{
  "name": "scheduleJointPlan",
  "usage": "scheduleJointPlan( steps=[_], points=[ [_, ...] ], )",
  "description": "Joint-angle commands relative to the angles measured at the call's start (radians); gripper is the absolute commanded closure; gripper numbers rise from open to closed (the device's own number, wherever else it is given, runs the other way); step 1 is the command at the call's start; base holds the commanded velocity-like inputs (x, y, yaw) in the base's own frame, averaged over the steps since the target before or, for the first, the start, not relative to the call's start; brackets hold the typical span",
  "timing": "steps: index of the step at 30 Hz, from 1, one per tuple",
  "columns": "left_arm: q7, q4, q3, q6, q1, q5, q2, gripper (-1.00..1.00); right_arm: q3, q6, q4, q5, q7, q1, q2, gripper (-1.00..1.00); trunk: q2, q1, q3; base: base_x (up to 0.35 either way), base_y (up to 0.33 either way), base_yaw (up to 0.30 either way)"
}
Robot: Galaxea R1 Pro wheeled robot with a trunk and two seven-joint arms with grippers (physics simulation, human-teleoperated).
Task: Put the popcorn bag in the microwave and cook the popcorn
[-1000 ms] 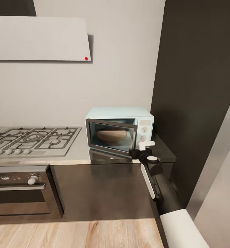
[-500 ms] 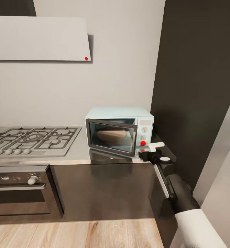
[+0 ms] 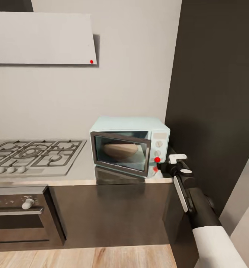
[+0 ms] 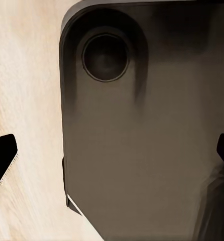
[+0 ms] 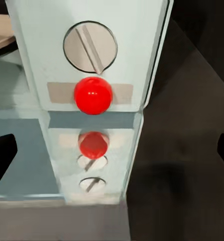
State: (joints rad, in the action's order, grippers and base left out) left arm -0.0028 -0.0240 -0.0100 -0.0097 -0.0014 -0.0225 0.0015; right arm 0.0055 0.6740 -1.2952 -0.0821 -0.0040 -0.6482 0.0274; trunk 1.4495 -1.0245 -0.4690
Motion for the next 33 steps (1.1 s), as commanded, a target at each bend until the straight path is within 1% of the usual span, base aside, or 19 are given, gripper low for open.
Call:
scheduleJointPlan(
  steps=[1, 7, 9, 10, 11, 12, 13, 14, 16, 20, 25, 28, 33],
  points=[
    [0.000, 0.000, -0.001, -0.001, 0.000, -0.003, 0.000, -1.00, 0.001, 0.006, -0.001, -0.007, 0.001, -0.001, 0.001, -1.00, 0.000, -0.001, -0.001, 0.309, 0.000, 0.000],
    [0.000, 0.000, -0.001, -0.001, 0.000, -0.003, -0.003, -1.00, 0.001, 0.005, 0.000, 0.002, 0.014, -0.001, 0.002, -1.00, 0.000, -0.001, -0.001, 0.296, 0.000, 0.000],
    [0.000, 0.000, -0.001, -0.001, 0.000, -0.003, -0.003, -1.00, 0.002, 0.006, 0.000, 0.005, 0.018, -0.001, 0.003, -1.00, 0.000, -0.001, -0.001, 0.167, 0.000, 0.000],
    [0.000, 0.000, -0.001, -0.001, 0.000, -0.002, -0.003, -1.00, 0.002, 0.007, 0.000, 0.006, 0.031, -0.001, 0.004, -1.00, 0.000, -0.001, -0.001, 0.053, 0.000, 0.000],
    [0.000, 0.000, -0.001, -0.001, 0.000, -0.002, -0.003, -1.00, 0.002, 0.007, 0.000, 0.006, 0.058, -0.001, 0.005, -1.00, 0.000, -0.001, -0.001, 0.027, 0.000, 0.000],
    [0.000, 0.000, -0.001, -0.001, 0.000, -0.002, -0.003, -1.00, 0.002, 0.008, 0.000, 0.006, 0.109, -0.001, 0.006, -1.00, 0.000, -0.001, -0.001, 0.011, 0.000, 0.000],
    [0.000, 0.000, -0.001, -0.001, 0.000, -0.002, -0.003, -1.00, 0.002, 0.007, 0.000, 0.006, 0.139, -0.001, 0.006, -1.00, 0.000, -0.001, -0.001, 0.006, 0.000, 0.000],
    [0.000, 0.000, -0.001, -0.001, 0.000, -0.002, -0.003, -1.00, 0.002, 0.007, 0.000, 0.006, 0.160, -0.001, 0.007, -1.00, 0.000, -0.001, -0.001, 0.002, 0.000, 0.000],
    [0.000, 0.000, -0.001, -0.001, 0.000, -0.002, -0.003, -1.00, 0.002, 0.008, 0.000, 0.006, 0.181, -0.001, 0.008, -1.00, 0.000, -0.001, -0.001, 0.001, 0.000, 0.000],
    [0.000, 0.000, -0.001, -0.001, 0.000, -0.002, -0.003, -1.00, 0.002, 0.010, 0.002, 0.007, 0.307, -0.001, 0.007, -1.00, 0.000, -0.001, -0.001, 0.000, 0.000, 0.000],
    [0.000, 0.000, -0.001, -0.002, 0.000, -0.002, -0.003, -1.00, 0.002, 0.014, 0.002, 0.006, 0.419, -0.001, 0.001, -1.00, 0.000, -0.001, -0.001, 0.000, 0.000, 0.000],
    [0.000, 0.000, -0.001, -0.002, 0.000, -0.002, -0.003, -1.00, 0.002, 0.013, 0.003, -0.001, 0.458, 0.017, -0.003, -1.00, 0.000, -0.001, -0.001, 0.000, 0.000, 0.000],
    [0.000, 0.000, -0.001, -0.003, 0.000, -0.002, -0.003, -1.00, 0.002, 0.010, 0.005, -0.004, 0.469, 0.031, -0.004, -1.00, 0.000, -0.001, -0.001, 0.000, 0.000, 0.000]
  ],
)
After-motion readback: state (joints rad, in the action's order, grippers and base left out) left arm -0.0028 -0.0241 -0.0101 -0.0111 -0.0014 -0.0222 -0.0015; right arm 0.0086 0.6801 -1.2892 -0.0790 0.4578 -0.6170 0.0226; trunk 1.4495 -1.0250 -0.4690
